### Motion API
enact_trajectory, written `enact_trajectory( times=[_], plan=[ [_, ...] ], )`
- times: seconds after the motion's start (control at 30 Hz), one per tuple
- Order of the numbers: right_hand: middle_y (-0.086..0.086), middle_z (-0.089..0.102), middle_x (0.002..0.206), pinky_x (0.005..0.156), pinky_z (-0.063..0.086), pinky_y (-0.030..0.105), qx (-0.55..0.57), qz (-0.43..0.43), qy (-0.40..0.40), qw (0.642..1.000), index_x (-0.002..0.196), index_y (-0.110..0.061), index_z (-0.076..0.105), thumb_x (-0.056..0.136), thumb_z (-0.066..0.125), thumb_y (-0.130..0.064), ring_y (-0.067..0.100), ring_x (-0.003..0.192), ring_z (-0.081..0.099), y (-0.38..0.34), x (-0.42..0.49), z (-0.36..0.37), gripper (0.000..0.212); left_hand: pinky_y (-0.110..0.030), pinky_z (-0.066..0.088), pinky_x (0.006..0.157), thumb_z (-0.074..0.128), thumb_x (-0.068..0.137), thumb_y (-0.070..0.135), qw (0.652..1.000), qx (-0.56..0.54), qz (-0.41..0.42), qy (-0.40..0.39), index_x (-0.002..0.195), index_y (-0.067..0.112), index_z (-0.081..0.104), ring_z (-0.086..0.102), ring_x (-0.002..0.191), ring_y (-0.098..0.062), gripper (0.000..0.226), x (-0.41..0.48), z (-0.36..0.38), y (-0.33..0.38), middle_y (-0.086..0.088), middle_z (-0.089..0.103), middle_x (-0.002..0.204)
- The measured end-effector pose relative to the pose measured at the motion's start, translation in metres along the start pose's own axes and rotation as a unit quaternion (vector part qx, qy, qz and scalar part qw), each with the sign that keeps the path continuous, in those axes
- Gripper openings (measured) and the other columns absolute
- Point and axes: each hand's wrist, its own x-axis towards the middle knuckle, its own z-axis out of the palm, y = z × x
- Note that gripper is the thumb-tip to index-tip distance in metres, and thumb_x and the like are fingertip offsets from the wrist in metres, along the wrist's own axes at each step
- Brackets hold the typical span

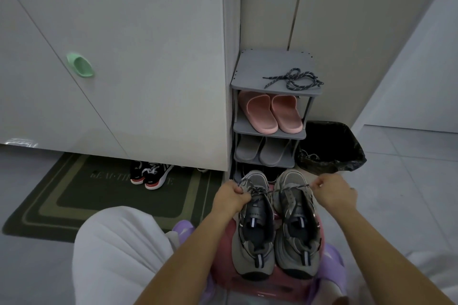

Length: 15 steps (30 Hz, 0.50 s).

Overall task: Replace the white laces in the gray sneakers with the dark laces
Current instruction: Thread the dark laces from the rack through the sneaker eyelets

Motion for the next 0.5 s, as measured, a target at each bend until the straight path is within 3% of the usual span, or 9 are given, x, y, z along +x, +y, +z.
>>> enact_trajectory(
  times=[0.13,0.2,0.3,0.4,0.5],
  plan=[
    [0.004,0.059,0.114,0.088,0.041,0.034,0.000,-0.067,-0.006,0.998,0.105,-0.029,0.065,0.086,0.057,-0.033,0.025,0.103,0.059,-0.017,-0.007,-0.002,0.022,-0.039,0.051,0.083,0.069,0.077,0.015,1.000,-0.017,-0.023,-0.005,0.070,0.018,0.047,0.057,0.078,-0.022,0.024,0.000,0.006,0.000,0.000,0.054,0.072],
    [0.002,0.061,0.110,0.082,0.044,0.030,0.017,-0.144,-0.019,0.989,0.099,-0.033,0.068,0.087,0.055,-0.033,0.021,0.097,0.061,-0.038,-0.013,0.005,0.018,-0.039,0.052,0.083,0.070,0.077,0.016,1.000,-0.012,-0.020,-0.006,0.070,0.018,0.047,0.060,0.083,-0.024,0.023,0.001,0.007,0.000,-0.001,0.055,0.074],
    [0.001,0.059,0.113,0.091,0.043,0.033,-0.023,-0.222,-0.054,0.973,0.100,-0.032,0.070,0.090,0.052,-0.034,0.022,0.103,0.058,-0.070,-0.023,0.025,0.020,-0.039,0.051,0.081,0.070,0.076,0.016,1.000,-0.011,-0.016,-0.002,0.070,0.019,0.046,0.058,0.081,-0.023,0.025,-0.001,0.006,0.001,0.000,0.054,0.073],
    [0.005,0.054,0.118,0.095,0.037,0.036,-0.102,-0.230,-0.085,0.964,0.112,-0.026,0.065,0.092,0.051,-0.033,0.024,0.110,0.054,-0.087,-0.028,0.045,0.026,-0.040,0.050,0.078,0.069,0.075,0.013,1.000,-0.013,-0.006,0.001,0.066,0.018,0.044,0.054,0.075,-0.021,0.027,-0.002,0.005,0.000,0.000,0.051,0.068],
    [0.008,0.053,0.120,0.096,0.037,0.038,-0.107,-0.202,-0.107,0.968,0.114,-0.020,0.062,0.091,0.050,-0.030,0.026,0.112,0.053,-0.088,-0.027,0.049,0.028,-0.037,0.047,0.073,0.068,0.075,0.013,1.000,-0.012,0.002,0.003,0.064,0.019,0.043,0.051,0.071,-0.020,0.028,-0.002,0.003,-0.001,0.002,0.049,0.064]
  ],
)
